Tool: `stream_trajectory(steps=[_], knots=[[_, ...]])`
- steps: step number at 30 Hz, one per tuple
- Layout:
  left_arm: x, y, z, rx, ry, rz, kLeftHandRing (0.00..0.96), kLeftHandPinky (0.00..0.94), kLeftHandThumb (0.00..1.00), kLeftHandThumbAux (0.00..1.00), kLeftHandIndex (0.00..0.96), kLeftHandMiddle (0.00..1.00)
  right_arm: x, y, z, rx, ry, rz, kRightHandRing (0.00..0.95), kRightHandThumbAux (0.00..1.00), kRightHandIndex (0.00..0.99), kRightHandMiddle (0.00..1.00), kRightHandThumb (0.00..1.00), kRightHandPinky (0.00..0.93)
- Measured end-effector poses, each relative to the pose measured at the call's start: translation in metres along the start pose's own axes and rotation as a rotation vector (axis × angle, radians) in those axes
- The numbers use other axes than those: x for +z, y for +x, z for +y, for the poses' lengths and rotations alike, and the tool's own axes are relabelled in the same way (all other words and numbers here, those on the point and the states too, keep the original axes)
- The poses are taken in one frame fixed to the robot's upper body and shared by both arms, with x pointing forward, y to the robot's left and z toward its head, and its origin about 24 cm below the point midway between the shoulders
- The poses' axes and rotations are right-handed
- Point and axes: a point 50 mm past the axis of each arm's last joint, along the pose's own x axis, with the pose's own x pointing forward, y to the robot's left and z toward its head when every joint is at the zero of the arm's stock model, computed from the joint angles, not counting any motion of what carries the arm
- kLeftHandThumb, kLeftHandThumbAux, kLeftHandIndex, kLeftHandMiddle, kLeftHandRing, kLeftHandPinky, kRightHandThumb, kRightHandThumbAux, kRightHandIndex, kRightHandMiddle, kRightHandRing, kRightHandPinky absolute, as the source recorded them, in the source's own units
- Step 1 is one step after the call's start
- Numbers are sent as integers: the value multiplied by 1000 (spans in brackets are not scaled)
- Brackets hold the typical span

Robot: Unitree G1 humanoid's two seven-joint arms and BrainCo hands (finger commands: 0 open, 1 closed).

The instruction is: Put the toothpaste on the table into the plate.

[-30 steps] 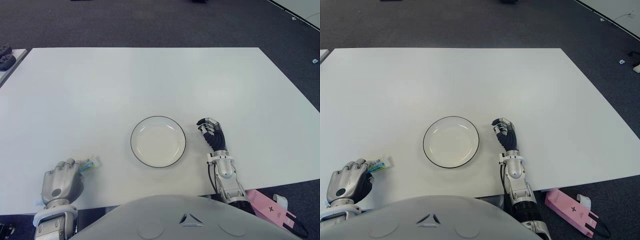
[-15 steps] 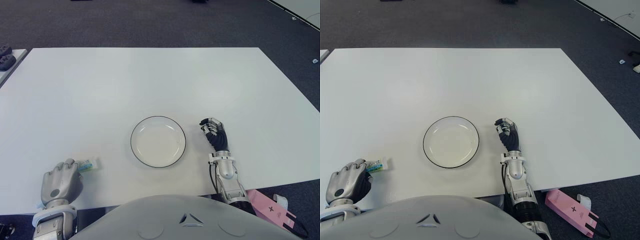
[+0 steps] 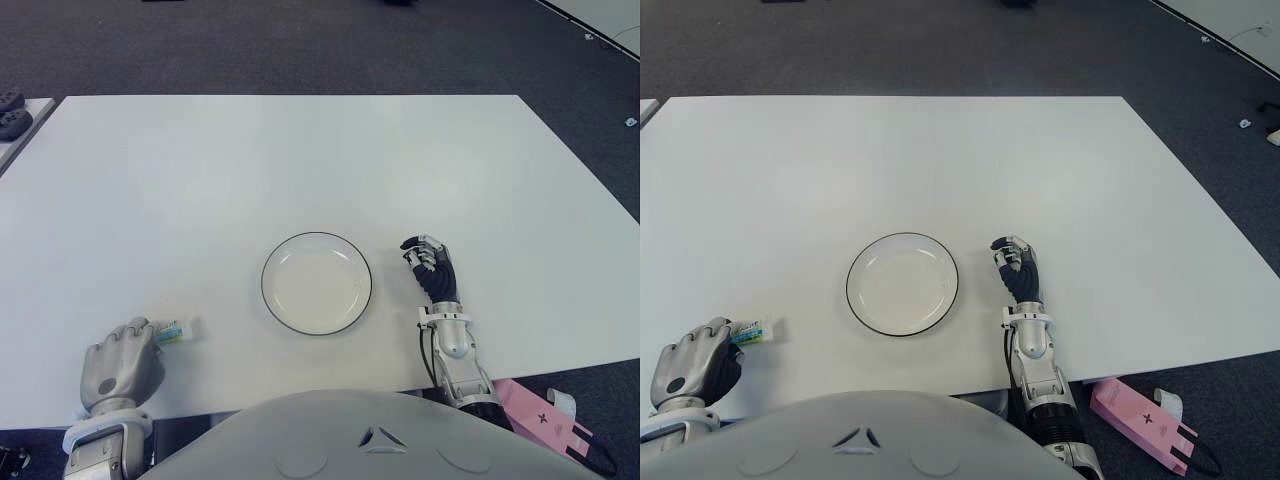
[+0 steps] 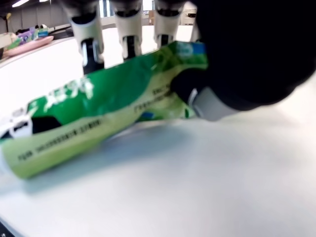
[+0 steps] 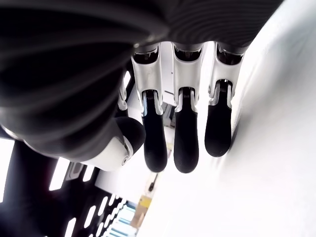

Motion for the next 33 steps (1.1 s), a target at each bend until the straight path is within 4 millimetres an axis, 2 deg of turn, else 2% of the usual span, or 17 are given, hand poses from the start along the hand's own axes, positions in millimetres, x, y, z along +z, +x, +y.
stream_trajectory(steps=[10,19,26,33], knots=[[4,12,11,67,-13,-17,802,811,707,712,440,806,0,1,-2,3,-10,11,447,738,420,437,694,462],[8,37,30,279,6,-149,847,851,704,717,439,855,0,1,-2,4,-10,11,459,737,421,445,694,474],[22,48,55,416,-4,-237,862,854,704,716,439,868,0,1,-1,3,-9,10,472,737,421,447,695,497],[35,53,67,517,-24,-326,878,877,705,715,439,890,0,2,0,3,2,4,484,736,422,452,696,504]])
